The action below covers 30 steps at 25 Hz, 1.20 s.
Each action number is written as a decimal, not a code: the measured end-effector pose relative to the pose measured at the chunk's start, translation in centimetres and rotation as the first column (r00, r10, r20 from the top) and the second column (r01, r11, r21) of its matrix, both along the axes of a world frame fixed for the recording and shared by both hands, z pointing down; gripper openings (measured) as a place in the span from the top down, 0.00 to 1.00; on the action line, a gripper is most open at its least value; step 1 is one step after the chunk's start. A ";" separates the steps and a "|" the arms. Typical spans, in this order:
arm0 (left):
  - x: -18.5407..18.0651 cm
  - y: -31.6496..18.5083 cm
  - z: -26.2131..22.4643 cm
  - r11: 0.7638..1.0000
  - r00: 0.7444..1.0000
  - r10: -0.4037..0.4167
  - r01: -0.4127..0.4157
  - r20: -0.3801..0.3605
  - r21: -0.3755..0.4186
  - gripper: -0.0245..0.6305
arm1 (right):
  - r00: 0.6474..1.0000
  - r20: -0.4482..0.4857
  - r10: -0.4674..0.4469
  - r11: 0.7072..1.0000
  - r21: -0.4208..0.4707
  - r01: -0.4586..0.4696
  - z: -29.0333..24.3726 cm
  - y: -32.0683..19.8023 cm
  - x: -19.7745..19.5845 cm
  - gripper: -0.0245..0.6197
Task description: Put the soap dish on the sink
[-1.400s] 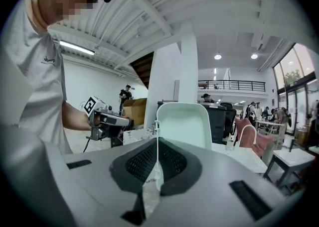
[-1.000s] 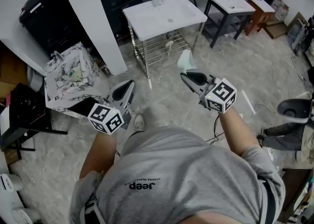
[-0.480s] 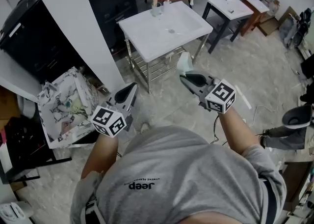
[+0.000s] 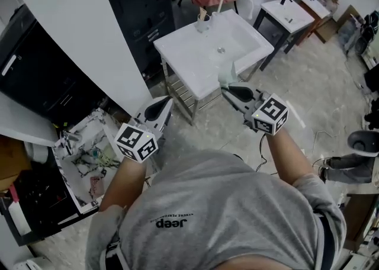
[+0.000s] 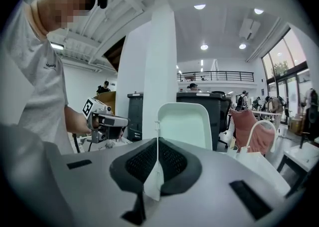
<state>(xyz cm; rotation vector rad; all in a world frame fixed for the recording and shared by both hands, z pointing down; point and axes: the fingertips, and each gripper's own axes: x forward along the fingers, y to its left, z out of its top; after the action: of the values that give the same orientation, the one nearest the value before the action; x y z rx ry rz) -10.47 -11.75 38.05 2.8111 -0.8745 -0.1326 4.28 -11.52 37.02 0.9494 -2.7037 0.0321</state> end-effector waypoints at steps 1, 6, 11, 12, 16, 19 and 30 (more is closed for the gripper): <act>-0.2 -0.9 0.3 1.000 1.000 0.003 -0.003 -0.001 -0.008 0.94 | 1.000 -0.001 0.005 1.000 -0.005 -0.005 0.2 -1.0 -0.1 0.86; -0.8 -6.0 0.9 1.000 1.000 -0.004 0.004 0.008 -0.016 0.94 | 1.000 -0.008 0.015 1.000 -0.027 -0.016 1.3 -6.1 0.1 0.86; 0.2 -9.1 1.4 0.998 0.998 -0.063 0.063 0.017 -0.005 0.94 | 1.000 0.000 -0.028 0.999 -0.038 0.028 2.7 -9.8 1.8 0.86; 0.6 -9.6 1.5 0.997 0.997 -0.081 0.081 0.021 -0.006 0.94 | 0.999 0.002 -0.044 0.998 -0.040 0.044 2.9 -10.5 2.2 0.86; 1.7 -12.9 2.0 0.984 0.984 -0.176 0.177 0.029 -0.020 0.94 | 0.993 0.004 -0.121 0.991 -0.050 0.121 3.6 -14.8 4.0 0.86; 2.4 -15.8 2.1 0.964 0.965 -0.260 0.261 0.030 -0.046 0.94 | 0.983 -0.008 -0.183 0.981 -0.063 0.183 4.0 -18.6 5.5 0.86; 2.8 -23.7 3.4 0.940 0.942 -0.333 0.335 0.031 -0.072 0.94 | 0.947 -0.169 -0.274 0.962 -0.056 0.269 6.3 -27.8 6.7 0.86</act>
<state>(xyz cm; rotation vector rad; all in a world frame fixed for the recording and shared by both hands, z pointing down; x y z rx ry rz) -7.67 -35.44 41.50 2.5740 -1.3266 -0.1186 11.03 -39.28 43.34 0.5349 -2.6339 -0.0601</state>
